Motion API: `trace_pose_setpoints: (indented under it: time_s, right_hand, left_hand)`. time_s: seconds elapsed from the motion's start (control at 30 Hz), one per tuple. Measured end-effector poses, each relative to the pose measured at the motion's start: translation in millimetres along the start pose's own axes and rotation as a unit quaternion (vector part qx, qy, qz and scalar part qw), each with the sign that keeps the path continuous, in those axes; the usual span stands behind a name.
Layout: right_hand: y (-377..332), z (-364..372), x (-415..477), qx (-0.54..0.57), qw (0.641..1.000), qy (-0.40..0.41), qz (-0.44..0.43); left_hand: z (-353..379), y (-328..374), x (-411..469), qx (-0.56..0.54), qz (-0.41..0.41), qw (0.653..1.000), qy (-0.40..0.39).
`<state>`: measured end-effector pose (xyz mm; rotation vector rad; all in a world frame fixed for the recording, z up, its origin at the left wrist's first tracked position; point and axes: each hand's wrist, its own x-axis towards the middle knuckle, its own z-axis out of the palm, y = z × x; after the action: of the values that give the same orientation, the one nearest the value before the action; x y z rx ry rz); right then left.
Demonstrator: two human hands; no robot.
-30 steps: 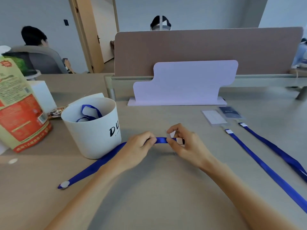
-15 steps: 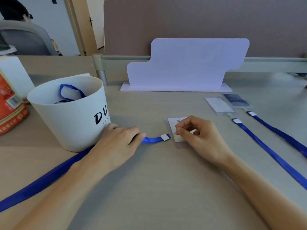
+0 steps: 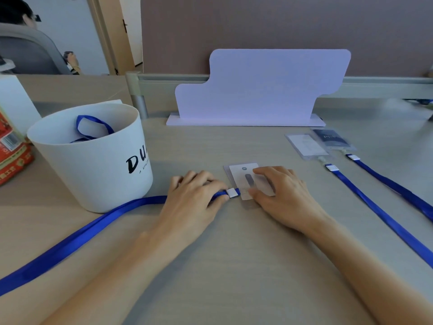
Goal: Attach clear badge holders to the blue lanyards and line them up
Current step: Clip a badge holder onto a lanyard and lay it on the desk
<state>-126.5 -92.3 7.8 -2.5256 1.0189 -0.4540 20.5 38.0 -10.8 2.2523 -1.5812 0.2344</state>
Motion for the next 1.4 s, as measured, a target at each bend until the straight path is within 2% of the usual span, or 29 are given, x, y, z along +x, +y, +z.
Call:
trace_pose_setpoints:
  time_s: [0.2, 0.33, 0.47, 0.6, 0.83, 0.97, 1.07, 1.13, 1.27, 1.4]
  right_hand:
    - [-8, 1, -3, 0.039, 0.999, -0.013, -0.030]
    - [-8, -3, -6, 0.006, 0.999, -0.029, -0.016]
    - [-6, -8, -2, -0.007, 0.999, -0.030, 0.011]
    - [-5, -15, 3, -0.015, 0.998, -0.062, 0.023]
    - [-17, -10, -11, -0.066, 0.997, -0.034, 0.020]
    - [-18, -13, -1, -0.024, 0.996, -0.064, 0.057]
    - [-15, -18, 2, 0.018, 0.987, -0.128, 0.099]
    - [-8, -21, 5, 0.048, 0.984, -0.140, 0.102]
    - [2, -26, 8, 0.137, 0.980, -0.113, 0.092]
    - [2, -34, 3, 0.280, 0.952, -0.079, 0.094]
  left_hand:
    - [-3, 7, 0, -0.026, -0.007, 1.000, 0.006]
    - [-8, 5, -1, -0.104, -0.046, 0.994, 0.006]
    - [-12, 0, -3, -0.134, -0.080, 0.988, 0.015]
    - [-19, 1, -1, -0.254, -0.117, 0.960, -0.017]
    - [-22, 2, -1, -0.328, -0.133, 0.933, -0.062]
    - [-27, 6, -1, -0.424, -0.168, 0.889, -0.038]
    - [-30, 6, -1, -0.456, -0.192, 0.869, -0.017]
    - [-32, 5, -1, -0.473, -0.205, 0.857, -0.010]
    - [-35, 3, -2, -0.498, -0.225, 0.837, 0.010]
    - [-36, 4, -1, -0.522, -0.216, 0.825, 0.010]
